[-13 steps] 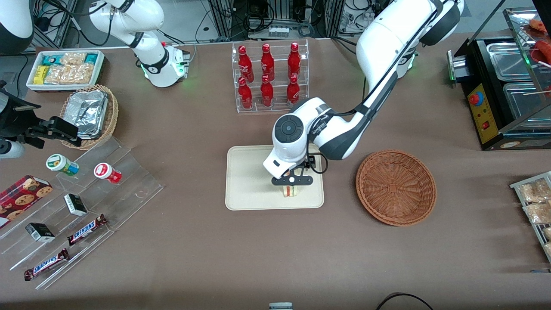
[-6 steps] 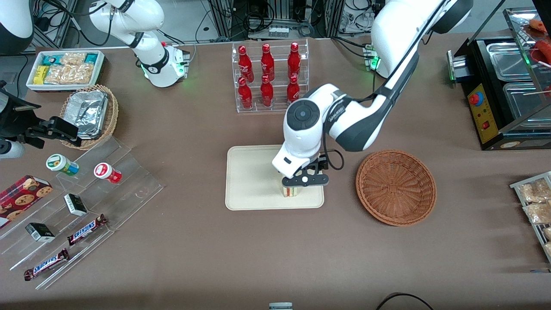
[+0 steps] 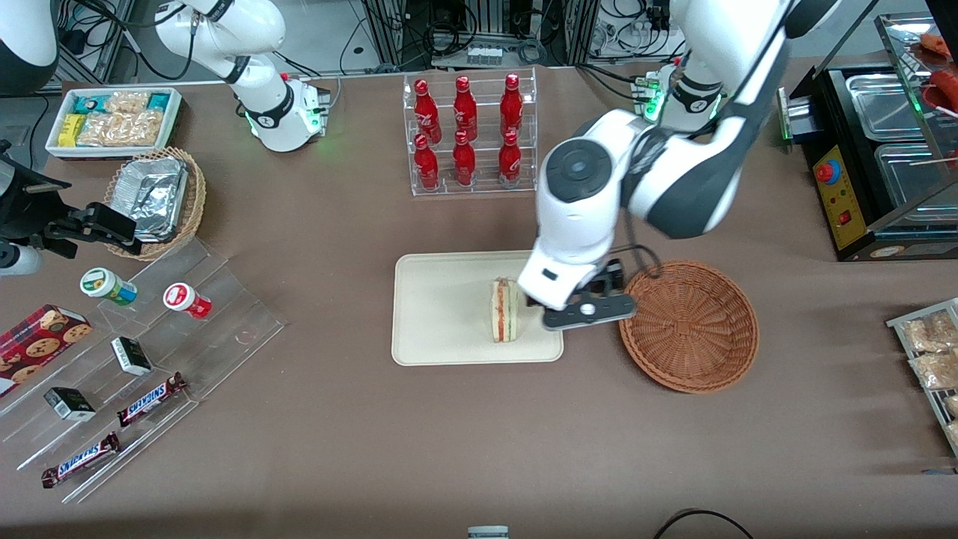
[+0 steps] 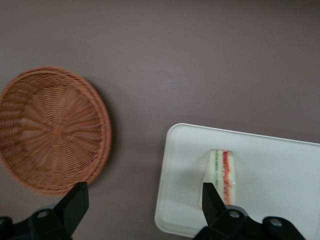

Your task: Place sandwich from basket to tray

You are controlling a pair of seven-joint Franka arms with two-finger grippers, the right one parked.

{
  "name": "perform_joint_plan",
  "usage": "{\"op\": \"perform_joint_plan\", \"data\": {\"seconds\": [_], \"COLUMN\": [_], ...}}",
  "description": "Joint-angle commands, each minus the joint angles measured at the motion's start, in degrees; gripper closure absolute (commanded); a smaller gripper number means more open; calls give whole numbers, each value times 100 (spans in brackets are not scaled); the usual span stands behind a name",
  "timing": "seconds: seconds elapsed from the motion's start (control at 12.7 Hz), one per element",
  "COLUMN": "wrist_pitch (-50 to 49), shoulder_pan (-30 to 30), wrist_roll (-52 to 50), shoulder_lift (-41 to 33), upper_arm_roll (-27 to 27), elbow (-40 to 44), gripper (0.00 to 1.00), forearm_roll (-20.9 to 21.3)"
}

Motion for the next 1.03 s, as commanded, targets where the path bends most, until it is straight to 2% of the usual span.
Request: {"op": "perform_joint_plan", "data": {"seconds": [0.0, 0.39, 0.63, 0.95], "wrist_pitch": [-691, -781, -799, -1142], "shoulder_pan": [213, 1013, 1593, 2156], "wrist_roll": [12, 125, 1300, 2725], "shoulder_lift": [-138, -744, -1324, -1763], "upper_arm_roll": [0, -17, 0, 0], "elbow": [302, 154, -347, -724], "gripper": [0, 0, 0, 0], "forearm_roll": [-99, -424, -933, -1022]}}
